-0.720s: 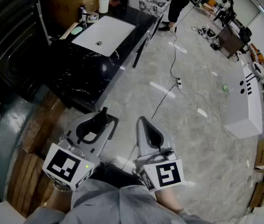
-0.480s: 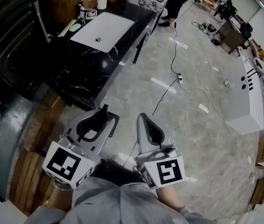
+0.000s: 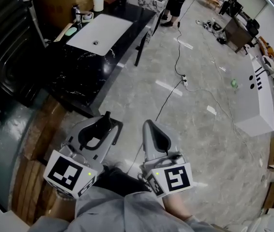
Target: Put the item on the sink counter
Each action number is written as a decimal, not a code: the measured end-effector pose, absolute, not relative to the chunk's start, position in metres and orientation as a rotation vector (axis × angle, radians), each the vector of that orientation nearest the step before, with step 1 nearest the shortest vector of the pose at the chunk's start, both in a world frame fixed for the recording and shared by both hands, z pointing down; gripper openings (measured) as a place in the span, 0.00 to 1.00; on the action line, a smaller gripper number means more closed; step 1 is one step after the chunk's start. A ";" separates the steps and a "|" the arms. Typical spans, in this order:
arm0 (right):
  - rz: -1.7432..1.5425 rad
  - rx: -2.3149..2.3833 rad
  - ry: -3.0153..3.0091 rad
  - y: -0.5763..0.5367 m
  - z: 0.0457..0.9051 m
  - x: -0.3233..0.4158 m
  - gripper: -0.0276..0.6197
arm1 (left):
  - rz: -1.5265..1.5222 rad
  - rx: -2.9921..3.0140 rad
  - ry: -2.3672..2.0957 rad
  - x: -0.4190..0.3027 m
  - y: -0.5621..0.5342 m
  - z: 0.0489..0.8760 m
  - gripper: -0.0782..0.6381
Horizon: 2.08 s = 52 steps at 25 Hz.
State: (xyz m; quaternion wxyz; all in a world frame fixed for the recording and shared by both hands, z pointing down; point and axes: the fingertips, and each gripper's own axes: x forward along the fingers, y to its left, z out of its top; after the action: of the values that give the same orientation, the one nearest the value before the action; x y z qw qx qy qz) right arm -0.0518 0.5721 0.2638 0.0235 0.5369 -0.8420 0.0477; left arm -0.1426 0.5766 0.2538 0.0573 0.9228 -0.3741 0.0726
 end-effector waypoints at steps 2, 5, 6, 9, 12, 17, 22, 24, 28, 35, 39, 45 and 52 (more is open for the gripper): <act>0.151 1.657 -2.609 0.573 0.265 -0.047 0.04 | 0.214 2.803 -1.126 -0.135 0.579 0.254 0.24; 0.127 1.654 -2.617 0.578 0.265 -0.040 0.04 | 0.207 2.807 -1.123 -0.125 0.584 0.254 0.24; 0.123 1.655 -2.621 0.581 0.264 -0.036 0.04 | 0.201 2.808 -1.125 -0.122 0.586 0.254 0.24; 0.108 1.662 -2.632 0.586 0.263 -0.026 0.04 | 0.180 2.811 -1.135 -0.113 0.592 0.250 0.24; 0.124 1.683 -2.634 0.587 0.264 -0.019 0.04 | 0.178 2.817 -1.141 -0.108 0.597 0.247 0.24; 0.109 1.699 -2.629 0.590 0.263 -0.011 0.04 | 0.172 2.827 -1.132 -0.101 0.596 0.246 0.24; 0.109 1.728 -2.607 0.582 0.266 0.000 0.04 | 0.158 2.838 -1.092 -0.089 0.582 0.251 0.24; 0.103 1.734 -2.597 0.574 0.268 0.004 0.04 | 0.154 2.838 -1.078 -0.084 0.574 0.254 0.24; 0.094 1.745 -2.569 0.551 0.274 0.012 0.04 | 0.130 2.833 -1.046 -0.075 0.547 0.260 0.24; 0.080 1.764 -2.509 0.494 0.273 0.036 0.04 | 0.126 2.861 -0.988 -0.051 0.484 0.257 0.24; 0.091 1.775 -2.503 0.455 0.268 0.044 0.04 | 0.151 2.879 -0.968 -0.038 0.445 0.254 0.24; 0.066 1.781 -2.488 0.393 0.264 0.053 0.04 | 0.158 2.892 -0.927 -0.025 0.384 0.254 0.24; 0.064 1.797 -2.449 0.326 0.264 0.062 0.04 | 0.155 2.926 -0.895 -0.016 0.313 0.252 0.24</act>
State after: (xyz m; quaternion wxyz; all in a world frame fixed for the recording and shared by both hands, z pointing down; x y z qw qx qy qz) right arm 0.0621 0.3259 0.2637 0.0516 0.5905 -0.8051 0.0211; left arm -0.0161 0.3129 0.2520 0.0389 0.9543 -0.2919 0.0505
